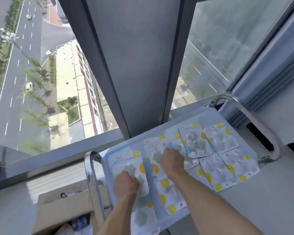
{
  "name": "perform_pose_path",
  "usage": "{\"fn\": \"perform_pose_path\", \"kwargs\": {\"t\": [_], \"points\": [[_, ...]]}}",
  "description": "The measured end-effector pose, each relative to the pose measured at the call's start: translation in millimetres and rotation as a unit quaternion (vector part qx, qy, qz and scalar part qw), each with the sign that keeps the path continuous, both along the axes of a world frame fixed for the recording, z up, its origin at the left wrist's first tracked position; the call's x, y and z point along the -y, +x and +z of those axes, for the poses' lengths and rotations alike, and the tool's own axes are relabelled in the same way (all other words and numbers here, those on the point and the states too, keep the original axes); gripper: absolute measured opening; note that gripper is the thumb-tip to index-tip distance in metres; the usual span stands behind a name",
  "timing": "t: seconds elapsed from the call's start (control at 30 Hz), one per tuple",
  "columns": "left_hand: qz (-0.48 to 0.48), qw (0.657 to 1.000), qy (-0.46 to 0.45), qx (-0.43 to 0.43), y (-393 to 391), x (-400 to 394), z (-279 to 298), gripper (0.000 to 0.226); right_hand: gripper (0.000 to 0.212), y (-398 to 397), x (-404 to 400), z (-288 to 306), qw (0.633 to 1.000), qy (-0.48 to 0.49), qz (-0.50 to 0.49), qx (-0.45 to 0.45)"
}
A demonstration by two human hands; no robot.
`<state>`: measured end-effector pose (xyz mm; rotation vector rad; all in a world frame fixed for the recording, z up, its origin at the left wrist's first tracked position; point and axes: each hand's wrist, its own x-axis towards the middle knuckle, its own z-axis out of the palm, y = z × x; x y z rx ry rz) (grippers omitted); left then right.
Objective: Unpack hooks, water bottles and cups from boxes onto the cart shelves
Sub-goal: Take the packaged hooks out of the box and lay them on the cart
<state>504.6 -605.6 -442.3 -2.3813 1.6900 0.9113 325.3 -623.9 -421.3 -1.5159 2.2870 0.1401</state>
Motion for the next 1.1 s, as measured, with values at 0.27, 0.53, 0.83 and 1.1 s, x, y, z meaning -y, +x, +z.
{"fn": "perform_pose_path", "kwargs": {"t": [0.27, 0.53, 0.83, 1.1], "points": [[0.024, 0.999, 0.012, 0.025, -11, 23, -20, 0.028, 0.025, 8, 18, -40, 0.999, 0.046, 0.006, 0.006], [-0.058, 0.996, -0.062, 0.015, 34, 63, 75, 0.022, 0.011, 50, 46, 47, 0.995, -0.014, -0.045, 0.092], [0.117, 0.987, -0.085, 0.069, 278, 27, 152, 0.025, 0.022, 271, 49, 143, 0.973, -0.147, -0.008, 0.178], [0.175, 0.979, 0.081, 0.068, 497, -81, -42, 0.027, 0.024, 498, -82, -67, 0.97, 0.077, -0.061, 0.221]]}}
